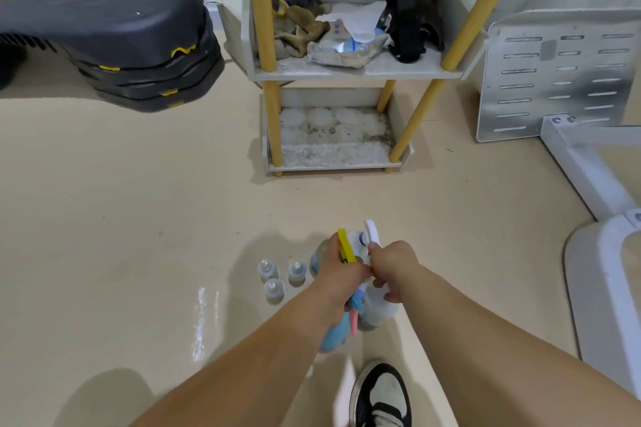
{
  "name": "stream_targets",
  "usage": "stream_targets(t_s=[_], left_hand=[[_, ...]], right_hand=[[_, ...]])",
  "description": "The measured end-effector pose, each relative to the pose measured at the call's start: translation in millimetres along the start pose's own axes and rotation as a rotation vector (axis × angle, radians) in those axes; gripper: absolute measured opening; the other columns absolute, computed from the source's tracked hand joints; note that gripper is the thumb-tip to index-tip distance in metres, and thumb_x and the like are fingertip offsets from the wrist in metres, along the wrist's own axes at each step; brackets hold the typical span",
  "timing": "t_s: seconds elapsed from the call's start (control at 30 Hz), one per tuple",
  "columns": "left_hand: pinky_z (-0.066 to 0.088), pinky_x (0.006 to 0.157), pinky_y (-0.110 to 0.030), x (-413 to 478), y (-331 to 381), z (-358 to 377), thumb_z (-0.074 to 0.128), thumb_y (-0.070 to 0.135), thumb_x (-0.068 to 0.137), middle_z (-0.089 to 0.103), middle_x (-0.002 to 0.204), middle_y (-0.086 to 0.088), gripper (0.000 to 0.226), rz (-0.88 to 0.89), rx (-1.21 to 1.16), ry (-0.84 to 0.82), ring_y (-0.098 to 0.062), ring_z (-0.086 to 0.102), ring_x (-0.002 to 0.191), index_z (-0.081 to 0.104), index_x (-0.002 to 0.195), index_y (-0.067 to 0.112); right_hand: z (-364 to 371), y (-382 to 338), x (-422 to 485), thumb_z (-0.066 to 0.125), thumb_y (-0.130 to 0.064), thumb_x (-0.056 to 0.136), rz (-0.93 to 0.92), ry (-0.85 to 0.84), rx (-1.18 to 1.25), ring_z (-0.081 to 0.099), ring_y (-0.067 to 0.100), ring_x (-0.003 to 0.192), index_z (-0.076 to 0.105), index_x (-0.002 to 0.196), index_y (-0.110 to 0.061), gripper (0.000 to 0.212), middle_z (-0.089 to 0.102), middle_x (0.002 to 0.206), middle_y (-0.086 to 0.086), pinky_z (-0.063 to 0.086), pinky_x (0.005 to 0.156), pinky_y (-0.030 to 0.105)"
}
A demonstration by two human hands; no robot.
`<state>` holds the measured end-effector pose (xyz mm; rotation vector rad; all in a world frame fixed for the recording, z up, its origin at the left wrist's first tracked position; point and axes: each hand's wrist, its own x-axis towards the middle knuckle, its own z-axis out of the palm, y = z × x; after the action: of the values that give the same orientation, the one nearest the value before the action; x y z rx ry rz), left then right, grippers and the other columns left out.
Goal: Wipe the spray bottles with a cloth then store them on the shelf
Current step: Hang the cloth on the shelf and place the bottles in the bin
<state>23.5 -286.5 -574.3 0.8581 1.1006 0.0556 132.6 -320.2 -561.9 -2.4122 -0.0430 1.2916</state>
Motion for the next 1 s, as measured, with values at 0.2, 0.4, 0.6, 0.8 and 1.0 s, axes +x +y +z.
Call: stream_targets(t_s=[0.2,0.4,0.6,0.8,1.0], left_hand=[[0.048,0.064,-0.031,-3,4,-5,0.061,-0.002,0.086,0.062,0.082,-0.003,0.043,0.050,0.036,0.007,-0.019,0.057,0.065,0.060,0.102,0.038],[0.050,0.058,-0.028,-9,2,-10,0.064,-0.004,0.083,0.061,0.083,-0.005,0.048,0.047,0.085,0.007,-0.022,0.060,0.070,0.057,0.116,0.030],[0.062,0.081,-0.044,-3,-10,-7,0.073,0.013,0.079,0.068,0.101,-0.006,0.046,0.094,0.180,0.016,-0.025,0.069,0.089,0.052,0.108,0.042],[0.061,0.095,-0.042,-7,-18,-1,0.079,0.002,0.078,0.066,0.112,0.001,0.076,0.077,0.248,-0.058,-0.021,0.069,0.111,0.040,0.133,0.036],[0.062,0.067,-0.027,-23,-23,-16,0.085,0.013,0.075,0.062,0.121,0.003,0.122,0.108,0.624,-0.210,-0.014,0.069,0.100,-0.001,0.155,0.045]], right_hand=[[-7,-4,-11,0.051,-0.032,0.104,-0.010,-0.033,-0.127,0.063,0.026,0.078,0.056,0.113,-0.001,0.033,0.067,0.106,0.021,0.056,0.067,0.041],[-15,5,-21,0.056,-0.025,0.100,0.080,-0.085,-0.008,0.059,0.026,0.067,0.064,0.102,-0.004,0.023,0.063,0.084,0.015,0.053,0.058,0.031],[-7,12,-18,0.055,-0.038,0.100,0.157,-0.177,0.128,0.057,0.025,0.063,0.066,0.108,-0.005,0.035,0.065,0.085,0.014,0.047,0.056,0.025],[-4,4,-13,0.052,-0.040,0.103,0.206,-0.174,0.231,0.063,0.031,0.074,0.063,0.101,-0.008,0.034,0.067,0.095,0.016,0.056,0.075,0.037],[-6,5,-18,0.051,-0.036,0.104,0.182,-0.173,0.146,0.060,0.027,0.071,0.062,0.092,-0.009,0.032,0.065,0.082,0.013,0.049,0.064,0.033]])
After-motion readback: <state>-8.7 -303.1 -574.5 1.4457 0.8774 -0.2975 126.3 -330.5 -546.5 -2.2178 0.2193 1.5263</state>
